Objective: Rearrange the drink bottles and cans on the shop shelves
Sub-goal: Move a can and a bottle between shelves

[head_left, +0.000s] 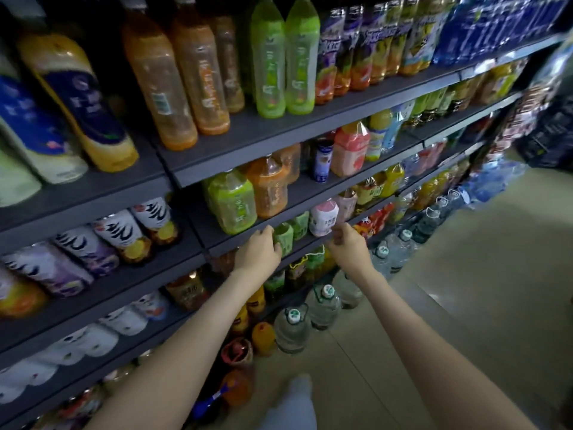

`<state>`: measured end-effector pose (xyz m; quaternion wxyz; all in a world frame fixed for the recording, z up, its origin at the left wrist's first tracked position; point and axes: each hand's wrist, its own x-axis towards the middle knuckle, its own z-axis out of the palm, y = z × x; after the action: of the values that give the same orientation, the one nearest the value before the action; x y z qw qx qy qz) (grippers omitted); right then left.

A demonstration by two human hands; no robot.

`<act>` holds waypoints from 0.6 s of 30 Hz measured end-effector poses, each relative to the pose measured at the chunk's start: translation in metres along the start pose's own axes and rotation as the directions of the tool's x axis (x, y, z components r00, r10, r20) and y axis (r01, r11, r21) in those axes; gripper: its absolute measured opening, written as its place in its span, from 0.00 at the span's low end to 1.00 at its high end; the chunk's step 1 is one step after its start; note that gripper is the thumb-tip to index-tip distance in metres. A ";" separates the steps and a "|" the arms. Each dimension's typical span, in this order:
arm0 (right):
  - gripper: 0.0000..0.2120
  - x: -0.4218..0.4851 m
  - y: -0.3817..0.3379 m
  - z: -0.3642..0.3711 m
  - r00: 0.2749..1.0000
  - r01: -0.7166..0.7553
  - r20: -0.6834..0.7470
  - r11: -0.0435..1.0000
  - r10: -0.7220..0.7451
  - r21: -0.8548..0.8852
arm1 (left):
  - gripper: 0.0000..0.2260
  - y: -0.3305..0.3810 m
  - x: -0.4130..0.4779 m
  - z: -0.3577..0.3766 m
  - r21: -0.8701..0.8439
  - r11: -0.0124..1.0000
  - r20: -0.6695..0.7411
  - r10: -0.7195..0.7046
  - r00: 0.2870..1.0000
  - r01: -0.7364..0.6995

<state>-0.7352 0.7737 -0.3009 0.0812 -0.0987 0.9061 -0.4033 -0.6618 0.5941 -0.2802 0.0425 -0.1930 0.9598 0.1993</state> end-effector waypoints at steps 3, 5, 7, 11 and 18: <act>0.17 0.053 0.022 -0.010 1.000 -0.014 -0.009 1.000 0.014 -0.005 | 0.19 0.033 0.052 0.013 -0.004 1.000 -0.063 -0.017 0.998 0.017; 0.20 0.092 0.034 -0.015 1.000 -0.004 0.006 1.000 0.004 -0.004 | 0.18 0.052 0.089 0.025 -0.011 1.000 -0.100 -0.027 0.995 0.026; 0.22 0.133 0.042 -0.019 0.999 -0.015 0.035 1.000 0.014 0.017 | 0.19 0.071 0.124 0.034 -0.026 0.998 -0.104 -0.054 0.993 0.052; 0.23 0.204 0.046 -0.014 0.995 -0.031 0.096 0.995 0.022 0.092 | 0.21 0.094 0.178 0.052 -0.025 0.995 -0.085 -0.103 0.991 0.101; 0.27 0.287 0.045 0.034 0.988 0.148 -0.030 0.891 -0.150 0.429 | 0.18 0.100 0.226 0.093 0.012 0.976 -0.270 -0.206 0.941 0.217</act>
<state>-1.0100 0.7086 -0.3767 0.0718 -0.1484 0.7843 -0.5981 -0.9084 0.6355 -0.3649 -0.0620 -0.3192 0.9344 0.1455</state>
